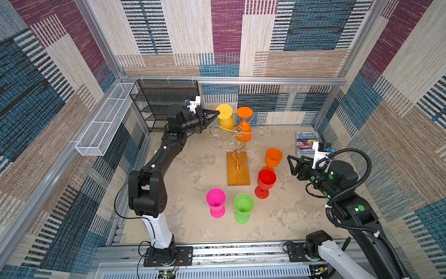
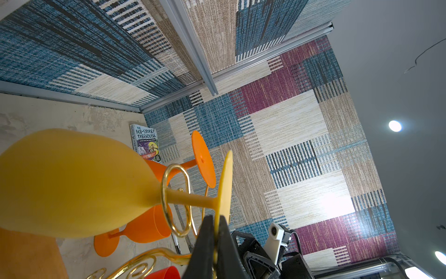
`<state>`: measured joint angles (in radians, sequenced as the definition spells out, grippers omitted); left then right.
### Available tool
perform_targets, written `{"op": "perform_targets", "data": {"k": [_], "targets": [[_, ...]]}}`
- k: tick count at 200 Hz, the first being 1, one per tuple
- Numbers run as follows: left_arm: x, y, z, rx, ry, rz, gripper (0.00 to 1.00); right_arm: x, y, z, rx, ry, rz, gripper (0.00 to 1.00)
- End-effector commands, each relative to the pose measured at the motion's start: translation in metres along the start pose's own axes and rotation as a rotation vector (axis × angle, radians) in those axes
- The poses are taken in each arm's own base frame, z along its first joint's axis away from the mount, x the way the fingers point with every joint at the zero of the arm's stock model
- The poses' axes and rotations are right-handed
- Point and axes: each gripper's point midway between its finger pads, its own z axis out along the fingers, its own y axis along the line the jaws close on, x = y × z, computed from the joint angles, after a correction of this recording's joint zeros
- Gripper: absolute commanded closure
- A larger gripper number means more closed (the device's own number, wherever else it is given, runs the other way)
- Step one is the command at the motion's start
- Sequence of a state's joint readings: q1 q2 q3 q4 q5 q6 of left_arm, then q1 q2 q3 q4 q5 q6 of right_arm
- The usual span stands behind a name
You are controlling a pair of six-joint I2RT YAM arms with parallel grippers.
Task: Take the wine glass off the wine glass rack
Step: Pick up the wine glass from the wine glass rack.
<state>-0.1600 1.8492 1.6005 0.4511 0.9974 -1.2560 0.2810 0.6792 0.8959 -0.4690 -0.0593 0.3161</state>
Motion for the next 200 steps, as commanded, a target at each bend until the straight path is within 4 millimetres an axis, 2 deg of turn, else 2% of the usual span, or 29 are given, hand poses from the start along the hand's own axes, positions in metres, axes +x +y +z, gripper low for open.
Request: {"op": "perform_targets", "data": {"k": [1, 65, 112, 150, 200], "targets": [[0.002, -0.009, 0.001, 0.015, 0.012, 0.045, 1.00, -0.004, 0.000, 0.001, -0.001, -0.021, 0.000, 0.28], [0.005, -0.002, -0.002, -0.060, 0.016, 0.078, 1.00, -0.001, -0.001, 0.002, 0.000, -0.017, -0.002, 0.28], [0.000, -0.002, -0.003, -0.094, -0.002, 0.098, 1.00, 0.001, -0.002, 0.004, 0.003, -0.013, -0.006, 0.28], [-0.006, -0.004, 0.008, -0.074, 0.004, 0.094, 1.00, 0.002, -0.003, 0.005, 0.005, -0.011, -0.007, 0.28], [-0.002, -0.006, 0.028, -0.046, 0.039, 0.093, 1.00, 0.001, -0.003, 0.005, 0.009, -0.011, -0.016, 0.28]]}}
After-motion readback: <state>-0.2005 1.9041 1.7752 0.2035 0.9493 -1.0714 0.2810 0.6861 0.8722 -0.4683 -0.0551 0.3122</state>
